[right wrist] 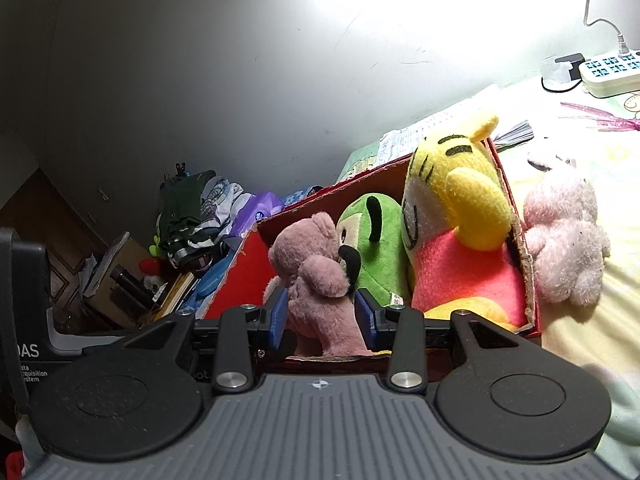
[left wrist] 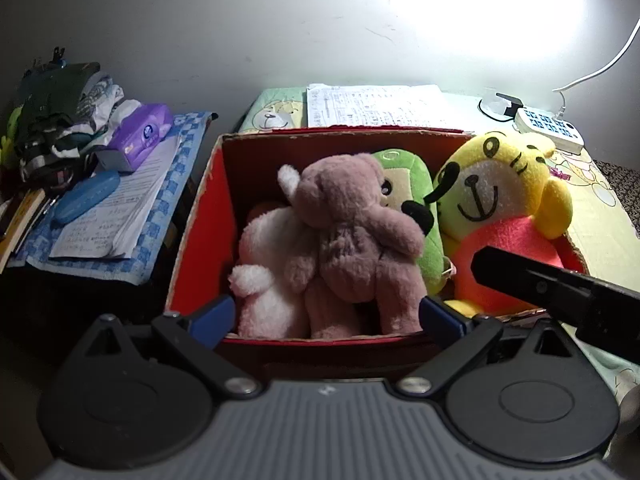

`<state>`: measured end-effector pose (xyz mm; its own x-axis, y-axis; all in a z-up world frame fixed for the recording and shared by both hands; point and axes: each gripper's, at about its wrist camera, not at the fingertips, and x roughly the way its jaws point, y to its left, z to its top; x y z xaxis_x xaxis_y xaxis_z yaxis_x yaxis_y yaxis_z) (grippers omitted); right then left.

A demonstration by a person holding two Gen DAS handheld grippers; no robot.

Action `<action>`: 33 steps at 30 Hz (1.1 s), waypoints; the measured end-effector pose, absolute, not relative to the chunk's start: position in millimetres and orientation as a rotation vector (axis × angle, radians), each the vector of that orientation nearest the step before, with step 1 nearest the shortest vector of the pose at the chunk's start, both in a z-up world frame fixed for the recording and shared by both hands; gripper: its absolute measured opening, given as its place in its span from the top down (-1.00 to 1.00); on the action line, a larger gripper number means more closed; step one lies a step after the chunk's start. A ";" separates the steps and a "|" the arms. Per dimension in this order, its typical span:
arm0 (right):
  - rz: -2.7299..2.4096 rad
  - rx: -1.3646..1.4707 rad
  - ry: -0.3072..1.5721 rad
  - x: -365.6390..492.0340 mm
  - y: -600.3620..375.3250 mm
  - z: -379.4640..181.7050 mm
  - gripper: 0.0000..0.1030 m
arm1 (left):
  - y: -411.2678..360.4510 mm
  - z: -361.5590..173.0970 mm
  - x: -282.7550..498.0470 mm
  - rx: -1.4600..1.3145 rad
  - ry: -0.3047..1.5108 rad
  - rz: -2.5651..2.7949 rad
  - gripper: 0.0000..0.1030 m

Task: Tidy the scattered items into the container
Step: 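Open the right gripper and release the teddy bear in the box, then move the right gripper to the white bunny with checked ears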

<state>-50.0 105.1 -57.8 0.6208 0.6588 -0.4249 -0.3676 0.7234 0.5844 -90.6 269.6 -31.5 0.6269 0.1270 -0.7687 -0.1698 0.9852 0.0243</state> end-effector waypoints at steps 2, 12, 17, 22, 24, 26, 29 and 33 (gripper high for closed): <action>0.620 0.474 0.662 -53.0 101.3 -54.8 0.20 | 264.7 -26.2 -94.1 -0.044 0.870 0.175 -0.92; 0.611 0.480 0.600 -66.1 70.8 -37.2 0.20 | 225.5 -5.9 -101.4 0.013 0.832 0.127 -0.92; 0.588 0.499 0.594 -67.9 54.7 -35.8 0.20 | 203.7 -4.3 -99.3 0.013 0.844 0.086 -0.92; 0.566 0.515 0.599 -67.9 37.3 -37.8 0.20 | 182.4 -4.7 -93.9 0.030 0.848 0.052 -0.92; 0.557 0.519 0.599 -67.5 30.6 -38.5 0.20 | 175.1 -5.1 -91.0 0.032 0.853 0.039 -0.92; 0.546 0.525 0.601 -66.8 23.2 -39.5 0.20 | 168.3 -5.3 -87.8 0.032 0.857 0.027 -0.92; 0.533 0.533 0.606 -64.4 12.4 -41.7 0.20 | 159.2 -4.8 -83.9 0.027 0.859 0.009 -0.92; 0.516 0.545 0.616 -61.0 -1.7 -45.6 0.20 | 144.5 -3.6 -80.1 0.022 0.856 -0.029 -0.91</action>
